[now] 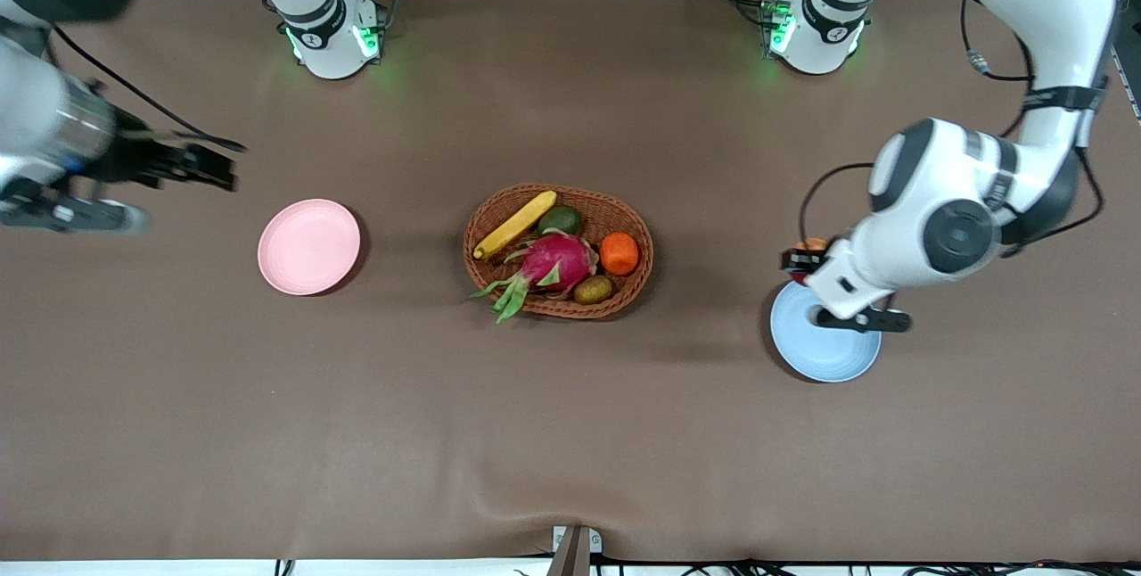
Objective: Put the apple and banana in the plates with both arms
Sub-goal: 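Carry the apple toward the blue plate while the right gripper reaches out, then lower the apple over the blue plate while the right gripper grasps the banana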
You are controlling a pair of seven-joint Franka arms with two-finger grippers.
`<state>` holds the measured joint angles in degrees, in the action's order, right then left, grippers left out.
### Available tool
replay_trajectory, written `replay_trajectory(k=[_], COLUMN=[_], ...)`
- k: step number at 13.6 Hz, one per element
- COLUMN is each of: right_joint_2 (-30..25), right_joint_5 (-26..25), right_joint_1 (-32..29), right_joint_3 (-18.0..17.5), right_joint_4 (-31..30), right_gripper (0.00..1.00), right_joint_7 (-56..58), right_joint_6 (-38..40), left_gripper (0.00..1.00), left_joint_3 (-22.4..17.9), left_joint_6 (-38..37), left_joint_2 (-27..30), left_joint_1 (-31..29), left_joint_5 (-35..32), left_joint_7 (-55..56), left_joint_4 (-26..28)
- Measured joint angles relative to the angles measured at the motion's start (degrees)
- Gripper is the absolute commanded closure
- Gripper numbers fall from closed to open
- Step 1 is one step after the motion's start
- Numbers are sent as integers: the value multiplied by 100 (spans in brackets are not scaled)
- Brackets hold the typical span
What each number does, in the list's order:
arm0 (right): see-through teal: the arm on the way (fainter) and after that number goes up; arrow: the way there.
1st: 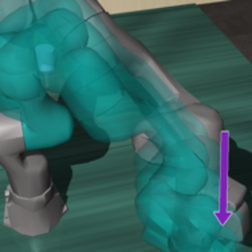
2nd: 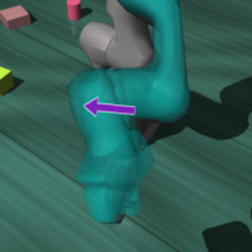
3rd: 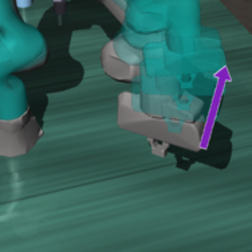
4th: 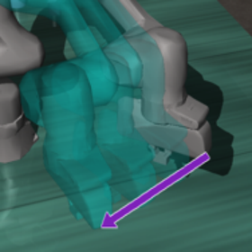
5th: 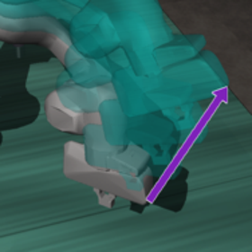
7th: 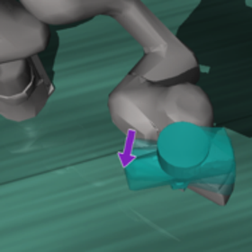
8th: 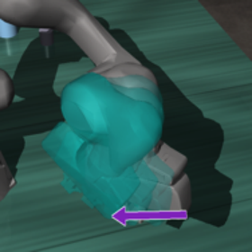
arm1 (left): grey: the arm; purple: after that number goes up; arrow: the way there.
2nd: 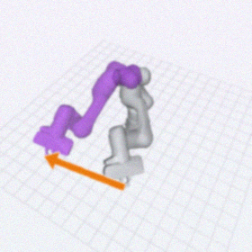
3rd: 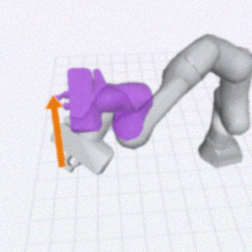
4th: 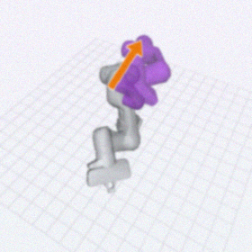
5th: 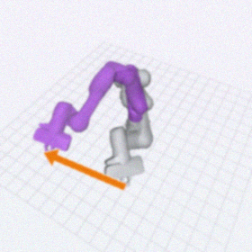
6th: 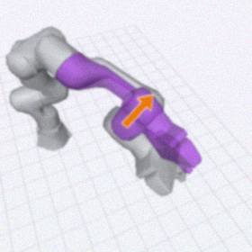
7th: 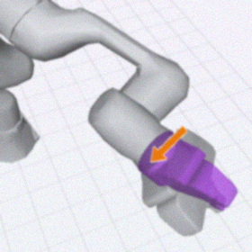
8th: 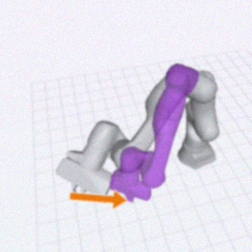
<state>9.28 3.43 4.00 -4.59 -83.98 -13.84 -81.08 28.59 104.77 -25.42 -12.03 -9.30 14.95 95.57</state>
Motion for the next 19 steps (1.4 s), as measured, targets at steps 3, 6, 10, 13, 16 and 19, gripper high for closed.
replay_trajectory(k=[3, 6, 10, 13, 16, 19], right_joint_2=[504, 982, 1630, 2084, 2378, 2571], right_joint_5=[862, 1359, 1690, 1706, 1725, 1731], right_joint_1=[70, 124, 727, 1134, 1321, 1660], right_joint_3=[2, 0, -17, -19, -18, -17], right_joint_4=[-111, -234, -280, -304, -340, -357], right_gripper=[0, 0, 9, 17, 23, 36], right_joint_7=[-1250, -2044, -3390, -3885, -4400, -4706], right_joint_6=[-153, -356, -1080, -1503, -1865, -2262], left_gripper=[100, 100, 100, 100, 71, 0], left_joint_3=[-9, -5, 7, 10, 11, 12], left_joint_6=[22, 300, 777, 843, 919, 1062], left_joint_2=[-322, -714, -1076, -1257, -1373, -1443], left_joint_1=[-221, -225, -193, -183, -156, -132], left_joint_5=[-646, -1270, -1542, -2159, -2307, -2523], left_joint_7=[-54, -54, -54, -32, -32, -32], left_joint_4=[10, 12, 11, 8, 7, 6])
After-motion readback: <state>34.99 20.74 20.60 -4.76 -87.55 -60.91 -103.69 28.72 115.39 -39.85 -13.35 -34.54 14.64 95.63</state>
